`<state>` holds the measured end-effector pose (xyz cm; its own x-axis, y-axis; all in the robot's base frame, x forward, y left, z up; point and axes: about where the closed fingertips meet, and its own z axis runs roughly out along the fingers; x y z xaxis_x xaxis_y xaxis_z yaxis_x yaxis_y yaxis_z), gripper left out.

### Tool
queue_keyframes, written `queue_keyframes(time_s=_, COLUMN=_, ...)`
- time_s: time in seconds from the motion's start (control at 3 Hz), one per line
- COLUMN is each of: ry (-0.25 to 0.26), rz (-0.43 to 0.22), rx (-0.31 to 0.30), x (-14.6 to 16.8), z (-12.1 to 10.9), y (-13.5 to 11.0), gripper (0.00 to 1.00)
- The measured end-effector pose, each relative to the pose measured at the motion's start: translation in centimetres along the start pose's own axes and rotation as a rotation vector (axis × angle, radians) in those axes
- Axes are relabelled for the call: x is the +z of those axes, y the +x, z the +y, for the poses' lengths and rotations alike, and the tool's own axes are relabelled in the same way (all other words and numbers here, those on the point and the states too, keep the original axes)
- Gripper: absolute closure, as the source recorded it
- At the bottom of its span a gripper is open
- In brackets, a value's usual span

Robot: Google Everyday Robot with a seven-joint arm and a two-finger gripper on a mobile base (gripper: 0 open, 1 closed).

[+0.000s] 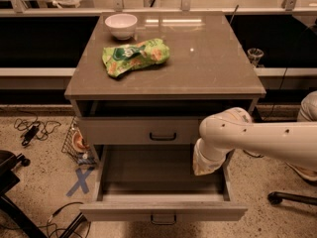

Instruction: Open middle drawer

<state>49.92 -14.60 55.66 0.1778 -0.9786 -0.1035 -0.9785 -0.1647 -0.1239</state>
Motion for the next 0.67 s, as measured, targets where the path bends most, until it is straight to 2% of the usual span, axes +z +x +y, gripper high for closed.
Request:
queue_keyframes(time_s=0.33, ry=0.001, rz=0.005, rx=0.002, x=0.0, z=-0.1, y=0.2, gripper=0.95)
queue_keyframes(time_s=0.67, ry=-0.003, rz=0.008, rx=0.021, x=2.4, z=-0.2, y=0.5, gripper=1.0)
